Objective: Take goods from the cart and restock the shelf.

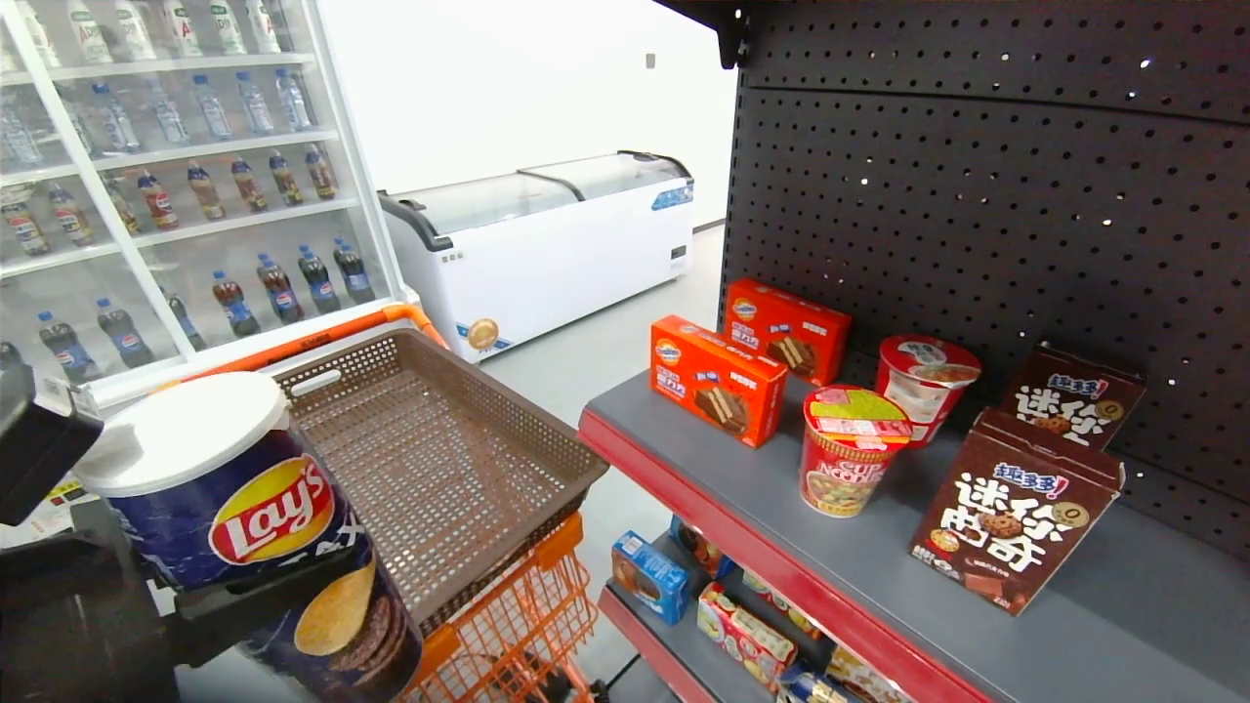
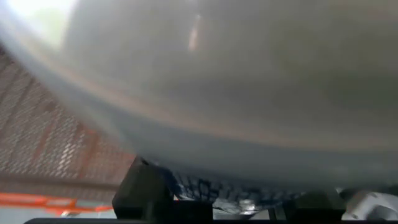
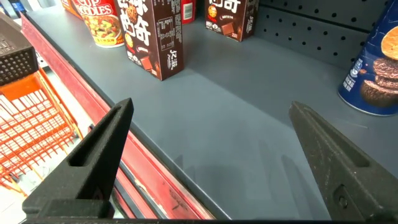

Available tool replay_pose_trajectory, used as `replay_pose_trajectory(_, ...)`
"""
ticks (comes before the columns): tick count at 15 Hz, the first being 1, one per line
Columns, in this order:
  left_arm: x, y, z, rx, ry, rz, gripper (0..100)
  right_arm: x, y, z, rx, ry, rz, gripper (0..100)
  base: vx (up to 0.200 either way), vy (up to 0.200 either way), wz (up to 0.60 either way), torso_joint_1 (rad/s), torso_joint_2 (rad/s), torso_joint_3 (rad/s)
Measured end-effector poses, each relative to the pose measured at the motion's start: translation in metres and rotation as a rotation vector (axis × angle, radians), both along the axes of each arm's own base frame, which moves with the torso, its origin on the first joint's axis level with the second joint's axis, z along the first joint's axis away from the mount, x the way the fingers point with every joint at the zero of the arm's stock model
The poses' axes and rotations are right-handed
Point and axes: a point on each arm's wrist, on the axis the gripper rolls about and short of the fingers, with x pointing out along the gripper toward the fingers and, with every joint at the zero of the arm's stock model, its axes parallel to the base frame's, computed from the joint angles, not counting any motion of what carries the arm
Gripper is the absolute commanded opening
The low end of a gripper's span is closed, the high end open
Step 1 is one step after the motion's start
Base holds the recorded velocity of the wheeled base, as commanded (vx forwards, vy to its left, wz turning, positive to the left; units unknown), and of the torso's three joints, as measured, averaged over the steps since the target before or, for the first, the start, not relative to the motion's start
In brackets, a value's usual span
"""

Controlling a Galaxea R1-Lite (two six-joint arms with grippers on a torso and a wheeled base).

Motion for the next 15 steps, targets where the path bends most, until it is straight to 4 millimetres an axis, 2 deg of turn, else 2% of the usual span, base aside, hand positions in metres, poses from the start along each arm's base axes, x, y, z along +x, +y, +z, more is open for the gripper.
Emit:
replay_pose_trajectory(7,-0.007,-0.014,0.011,-0.163,0.047,-0.434,0,0.0,0.0,0.0,0.0,0.0,0.0,100,0.0,0.0,0.0,0.0,0.0,0.0)
replay_pose_trajectory(15,0.018,-0.035,0.006,-0.183,0.053,-0.584,0,0.0,0.0,0.0,0.0,0.0,0.001,100,0.0,0.0,0.0,0.0,0.0,0.0)
